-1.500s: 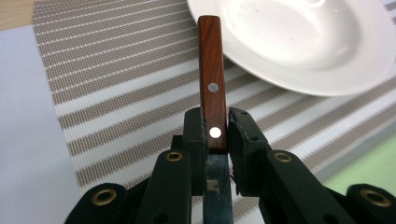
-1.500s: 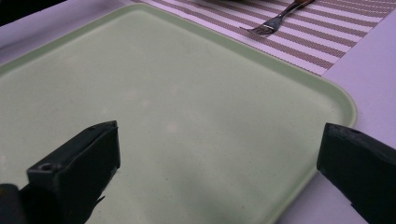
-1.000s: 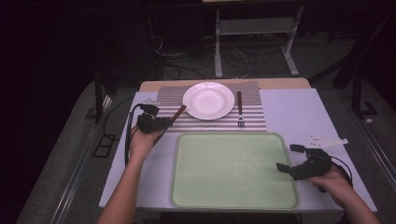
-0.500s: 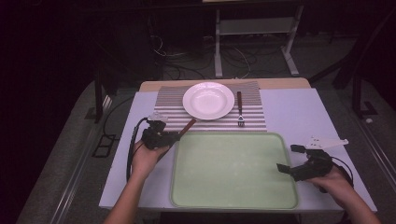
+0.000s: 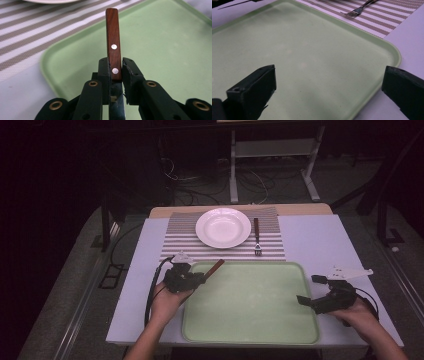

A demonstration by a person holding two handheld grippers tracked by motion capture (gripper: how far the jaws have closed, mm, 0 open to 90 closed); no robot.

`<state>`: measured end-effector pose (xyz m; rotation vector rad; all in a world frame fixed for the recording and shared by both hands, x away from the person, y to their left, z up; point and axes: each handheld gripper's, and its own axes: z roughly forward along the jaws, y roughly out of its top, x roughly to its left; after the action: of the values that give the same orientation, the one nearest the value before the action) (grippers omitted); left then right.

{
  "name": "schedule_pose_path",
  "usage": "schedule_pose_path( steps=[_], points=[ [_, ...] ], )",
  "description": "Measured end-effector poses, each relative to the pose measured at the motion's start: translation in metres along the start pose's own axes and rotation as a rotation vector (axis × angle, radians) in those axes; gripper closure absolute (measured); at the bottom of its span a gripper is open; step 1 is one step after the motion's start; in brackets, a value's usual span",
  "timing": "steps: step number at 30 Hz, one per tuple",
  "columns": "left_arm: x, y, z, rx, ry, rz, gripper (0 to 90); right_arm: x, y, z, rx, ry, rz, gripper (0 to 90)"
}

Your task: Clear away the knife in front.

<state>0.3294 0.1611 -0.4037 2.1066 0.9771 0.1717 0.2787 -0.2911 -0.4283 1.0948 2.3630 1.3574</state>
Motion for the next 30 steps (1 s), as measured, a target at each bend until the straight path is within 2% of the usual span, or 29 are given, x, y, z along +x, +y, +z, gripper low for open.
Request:
schedule_pose_path(
  steps=[7, 11, 17, 24, 27, 29, 30],
  points=[
    [-0.008, -0.002, 0.013, 0.019, -0.009, 0.020, 77.2, 0.000, 0.000, 0.000, 0.001, 0.001, -0.003, 0.0],
    [-0.010, -0.005, 0.023, 0.035, -0.023, 0.015, 77.2, 0.000, 0.000, 0.001, 0.004, 0.001, -0.004, 0.0],
    [-0.015, -0.007, 0.036, 0.072, -0.016, 0.051, 77.1, 0.000, -0.001, 0.001, 0.006, 0.001, -0.003, 0.0],
    [-0.011, -0.010, 0.040, 0.086, 0.003, 0.062, 77.0, 0.000, -0.001, 0.001, 0.006, 0.002, -0.003, 0.0],
    [-0.009, -0.012, 0.041, 0.091, -0.006, 0.056, 76.5, 0.000, -0.001, 0.001, 0.006, 0.002, -0.003, 0.0],
    [-0.009, -0.013, 0.041, 0.087, -0.002, 0.066, 75.9, 0.000, -0.001, 0.001, 0.005, 0.002, 0.000, 0.0],
    [-0.009, -0.013, 0.041, 0.085, 0.008, 0.068, 72.1, 0.000, -0.001, 0.001, 0.004, 0.002, 0.000, 0.0]
  ],
)
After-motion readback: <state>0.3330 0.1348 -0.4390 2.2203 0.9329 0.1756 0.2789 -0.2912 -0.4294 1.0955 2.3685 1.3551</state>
